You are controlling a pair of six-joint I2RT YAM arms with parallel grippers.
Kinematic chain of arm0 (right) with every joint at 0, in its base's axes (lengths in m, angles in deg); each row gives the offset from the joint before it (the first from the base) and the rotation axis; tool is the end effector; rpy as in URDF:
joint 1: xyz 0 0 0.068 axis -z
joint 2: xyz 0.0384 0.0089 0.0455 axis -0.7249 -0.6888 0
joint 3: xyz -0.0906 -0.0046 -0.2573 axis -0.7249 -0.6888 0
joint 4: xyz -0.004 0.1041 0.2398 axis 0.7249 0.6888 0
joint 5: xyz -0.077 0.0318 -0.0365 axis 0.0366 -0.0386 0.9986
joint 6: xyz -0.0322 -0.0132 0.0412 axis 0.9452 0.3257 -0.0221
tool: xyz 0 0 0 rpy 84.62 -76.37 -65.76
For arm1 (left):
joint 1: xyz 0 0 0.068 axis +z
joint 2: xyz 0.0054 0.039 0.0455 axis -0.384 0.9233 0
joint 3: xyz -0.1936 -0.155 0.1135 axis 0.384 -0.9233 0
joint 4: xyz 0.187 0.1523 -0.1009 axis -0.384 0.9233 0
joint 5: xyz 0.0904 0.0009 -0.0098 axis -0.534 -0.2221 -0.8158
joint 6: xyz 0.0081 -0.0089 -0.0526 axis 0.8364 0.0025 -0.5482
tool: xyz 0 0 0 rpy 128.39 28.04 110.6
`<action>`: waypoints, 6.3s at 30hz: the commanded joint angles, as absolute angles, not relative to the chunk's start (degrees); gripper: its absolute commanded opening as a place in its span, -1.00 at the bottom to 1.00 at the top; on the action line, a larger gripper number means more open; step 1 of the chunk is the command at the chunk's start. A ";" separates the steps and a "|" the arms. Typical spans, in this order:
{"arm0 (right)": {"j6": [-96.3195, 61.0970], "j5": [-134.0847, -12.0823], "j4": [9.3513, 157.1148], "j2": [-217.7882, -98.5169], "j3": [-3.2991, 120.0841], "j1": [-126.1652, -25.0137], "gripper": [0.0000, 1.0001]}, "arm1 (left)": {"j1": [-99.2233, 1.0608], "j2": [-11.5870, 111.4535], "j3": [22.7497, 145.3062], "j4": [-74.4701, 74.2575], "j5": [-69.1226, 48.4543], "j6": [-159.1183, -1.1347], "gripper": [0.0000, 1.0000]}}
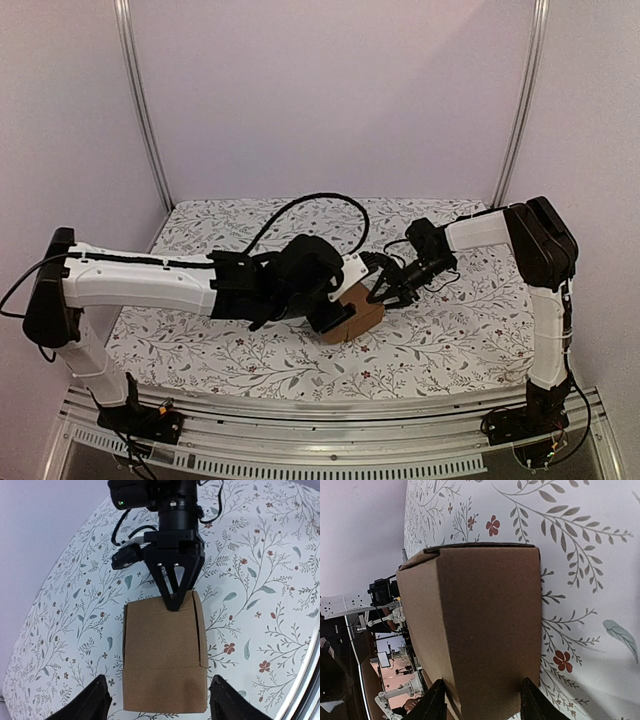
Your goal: Fold the paper box
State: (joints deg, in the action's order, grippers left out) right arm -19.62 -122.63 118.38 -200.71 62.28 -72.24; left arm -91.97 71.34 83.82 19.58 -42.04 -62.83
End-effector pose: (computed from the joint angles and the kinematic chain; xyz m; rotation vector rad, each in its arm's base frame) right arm 0.3475 0.2011 0.1139 0.5146 -2.5876 -1.4409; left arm 0.1462 -0.3482 0.2550 1.1984 1.8939 -0.1254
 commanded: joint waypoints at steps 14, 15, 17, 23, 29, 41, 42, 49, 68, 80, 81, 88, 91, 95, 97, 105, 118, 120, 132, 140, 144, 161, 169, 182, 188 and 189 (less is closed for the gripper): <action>-18.01 -116.74 121.31 -203.93 62.62 -72.18 -0.03 | -68.59 72.91 75.32 15.62 -11.29 -84.38 0.40; -18.05 -116.83 121.35 -203.98 62.71 -72.14 -0.03 | -68.44 73.49 75.28 15.29 -10.16 -84.53 0.40; -18.01 -116.98 121.52 -204.07 62.82 -72.21 -0.03 | -68.29 74.82 75.67 15.40 -8.35 -84.85 0.39; -17.05 -117.05 122.28 -203.93 63.04 -72.21 -0.03 | -68.20 78.47 77.06 15.78 -6.16 -86.52 0.33; -16.05 -115.92 123.32 -203.31 63.19 -72.19 -0.03 | -68.20 79.99 77.83 15.46 -3.84 -88.53 0.23; -14.87 -115.61 124.09 -203.02 63.27 -72.21 -0.03 | -67.92 76.78 78.54 20.70 -5.01 -88.96 0.19; -14.85 -115.63 124.17 -203.02 63.34 -72.17 -0.03 | -67.67 77.04 79.21 21.81 -4.70 -88.80 0.20; -14.53 -115.46 124.56 -203.44 63.53 -72.17 -0.03 | -66.53 80.78 82.36 25.63 0.81 -89.66 0.12; -14.05 -114.93 124.91 -203.67 63.68 -72.21 -0.03 | -66.36 85.71 84.98 25.38 0.80 -89.10 0.11; -13.70 -114.49 125.31 -203.28 63.62 -72.21 -0.03 | -66.19 85.81 88.24 29.36 5.85 -89.33 -0.05; -13.70 -114.49 125.27 -203.35 63.69 -72.21 -0.03 | -66.11 85.45 88.57 29.98 6.03 -89.39 -0.06; -13.70 -114.49 125.31 -203.55 63.85 -72.19 -0.03 | -66.09 84.52 89.90 33.06 8.71 -90.82 -0.11; -13.70 -114.41 125.29 -203.48 63.86 -72.21 -0.03 | -66.07 85.19 89.73 33.03 7.67 -91.08 -0.09; -13.53 -114.32 125.52 -203.22 63.75 -72.19 -0.03 | -66.09 87.10 89.86 33.16 8.86 -91.89 -0.11; -13.44 -114.22 125.44 -203.11 63.71 -72.20 -0.03 | -66.09 87.44 89.86 33.29 8.38 -92.16 -0.13; -13.27 -113.91 125.55 -203.02 63.71 -72.17 -0.03 | -65.97 90.02 89.92 33.88 7.07 -93.16 -0.16; -13.00 -114.05 125.88 -203.10 64.05 -72.21 -0.03 | -64.78 87.79 96.76 41.59 12.07 -92.27 -0.17; -12.86 -114.05 125.95 -203.18 64.06 -72.14 -0.03 | -64.77 88.87 96.70 42.03 12.87 -92.42 -0.18; -9.17 -113.47 129.42 -203.25 65.19 -72.21 -0.03 | -64.21 78.51 94.69 43.30 -8.25 -90.22 0.02; -2.97 -111.98 136.25 -203.28 69.60 -72.15 0.05 | -63.72 75.09 77.93 19.68 -2.03 -93.41 0.99; 0.99 -110.84 140.04 -200.93 72.24 -71.79 0.15 | -64.24 71.78 73.50 16.12 -5.11 -92.72 0.99; 13.63 -89.56 143.77 -185.01 62.21 -73.82 0.30 | -64.59 56.55 58.34 4.53 -30.07 -98.44 0.99; 13.99 -86.32 138.37 -187.33 61.53 -75.80 0.26 | -64.24 58.08 58.39 4.28 -26.46 -100.86 0.99; 7.30 -86.90 136.41 -201.51 79.01 -76.78 0.22 | -64.33 47.66 50.66 6.74 -30.14 -103.00 0.97; 5.21 -85.17 140.42 -207.13 91.16 -75.97 0.22 | -64.54 44.43 45.94 3.62 -28.14 -105.35 0.91; 5.54 -85.35 141.36 -207.47 91.80 -75.99 0.22 | -64.70 44.07 45.35 3.37 -27.15 -106.13 0.89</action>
